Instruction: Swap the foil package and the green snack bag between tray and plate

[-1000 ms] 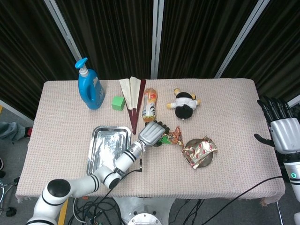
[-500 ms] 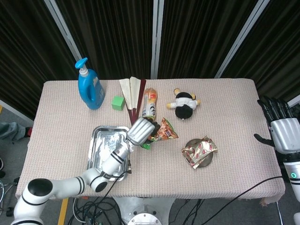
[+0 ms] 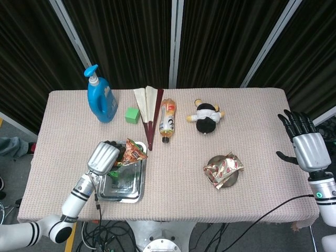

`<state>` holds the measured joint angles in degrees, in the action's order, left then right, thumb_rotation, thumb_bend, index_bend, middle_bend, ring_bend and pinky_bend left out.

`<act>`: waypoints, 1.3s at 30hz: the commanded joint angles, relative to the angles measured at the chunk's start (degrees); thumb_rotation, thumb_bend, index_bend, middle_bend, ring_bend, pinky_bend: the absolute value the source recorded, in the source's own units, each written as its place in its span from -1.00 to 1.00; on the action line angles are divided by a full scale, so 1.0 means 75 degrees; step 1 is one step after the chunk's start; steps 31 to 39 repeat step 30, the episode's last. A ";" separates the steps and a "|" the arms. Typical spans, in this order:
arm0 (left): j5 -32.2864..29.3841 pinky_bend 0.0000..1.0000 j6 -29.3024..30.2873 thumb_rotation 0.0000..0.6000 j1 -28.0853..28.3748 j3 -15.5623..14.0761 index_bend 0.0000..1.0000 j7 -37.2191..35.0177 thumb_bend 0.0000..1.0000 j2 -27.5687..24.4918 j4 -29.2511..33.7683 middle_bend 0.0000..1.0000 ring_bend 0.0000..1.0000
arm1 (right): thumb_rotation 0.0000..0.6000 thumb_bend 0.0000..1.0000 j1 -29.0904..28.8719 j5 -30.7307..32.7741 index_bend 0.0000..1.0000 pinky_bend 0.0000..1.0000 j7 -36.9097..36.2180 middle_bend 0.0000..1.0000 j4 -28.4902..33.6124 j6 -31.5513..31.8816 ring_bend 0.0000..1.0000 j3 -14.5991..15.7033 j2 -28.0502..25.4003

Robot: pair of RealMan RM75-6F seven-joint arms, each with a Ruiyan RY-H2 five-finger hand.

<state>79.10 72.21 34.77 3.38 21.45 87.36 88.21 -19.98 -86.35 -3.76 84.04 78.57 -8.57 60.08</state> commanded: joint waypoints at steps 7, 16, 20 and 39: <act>-0.0295 -0.48 -0.0957 1.00 -0.0114 -0.0416 -0.77 -0.0099 -0.75 -0.0447 -0.0023 -0.80 -0.85 | 1.00 -1.00 0.0034 0.0029 -1.00 -1.00 0.0035 -0.96 -0.0006 0.0000 -1.00 0.0004 0.0021; 0.0068 -0.56 0.1150 1.00 -0.1378 -0.0420 -0.80 -0.0227 -0.81 -0.1513 0.0856 -0.85 -0.90 | 1.00 -1.00 0.0580 -0.0232 -1.00 -1.00 0.0240 -0.98 -0.0137 0.0690 -1.00 0.0306 0.0088; 0.0416 -0.56 0.2412 1.00 -0.2434 -0.0861 -0.80 -0.0651 -0.82 -0.1930 0.0819 -0.75 -0.90 | 1.00 -1.00 0.1292 -0.0014 -1.00 -1.00 0.0370 -1.00 -0.0451 0.1109 -1.00 0.0684 0.0441; 0.0869 -0.59 0.3370 1.00 -0.3755 -0.1368 -0.71 -0.0812 -0.82 -0.1717 -0.0190 -0.73 -0.90 | 1.00 -1.00 0.2173 -0.0252 -1.00 -1.00 -0.0419 -1.00 -0.1588 0.1374 -1.00 0.1387 0.1514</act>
